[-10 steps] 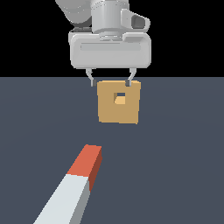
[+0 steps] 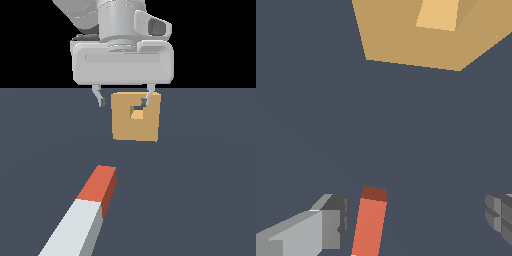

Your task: Insert the peg into the horizontal hole in a box.

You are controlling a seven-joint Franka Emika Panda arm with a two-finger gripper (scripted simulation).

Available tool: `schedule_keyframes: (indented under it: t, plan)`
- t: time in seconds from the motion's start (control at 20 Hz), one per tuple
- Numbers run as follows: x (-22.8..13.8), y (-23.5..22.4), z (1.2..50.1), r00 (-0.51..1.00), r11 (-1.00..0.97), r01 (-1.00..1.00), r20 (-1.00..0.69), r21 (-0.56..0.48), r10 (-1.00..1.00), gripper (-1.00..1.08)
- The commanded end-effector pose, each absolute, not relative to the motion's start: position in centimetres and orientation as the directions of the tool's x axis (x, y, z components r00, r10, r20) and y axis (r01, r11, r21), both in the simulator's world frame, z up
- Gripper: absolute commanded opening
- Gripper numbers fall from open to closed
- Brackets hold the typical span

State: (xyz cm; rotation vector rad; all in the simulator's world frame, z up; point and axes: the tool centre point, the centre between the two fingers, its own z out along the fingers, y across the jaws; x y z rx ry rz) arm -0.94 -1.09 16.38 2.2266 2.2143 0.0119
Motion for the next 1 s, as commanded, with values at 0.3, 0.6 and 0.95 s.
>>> schedule_keyframes:
  t: [0.3,0.6,0.95]
  plan:
    - [-3.8,-11.2,11.6,0.090,-0.090,0.996,0.000,0.003,0.996,1.00]
    - [-5.8,-17.6,8.4,0.142,-0.142,0.990,-0.001,0.001,0.990,1.00]
    - [-6.8,-20.6,6.9,0.167,-0.167,0.986,-0.001,0.000,0.986,1.00]
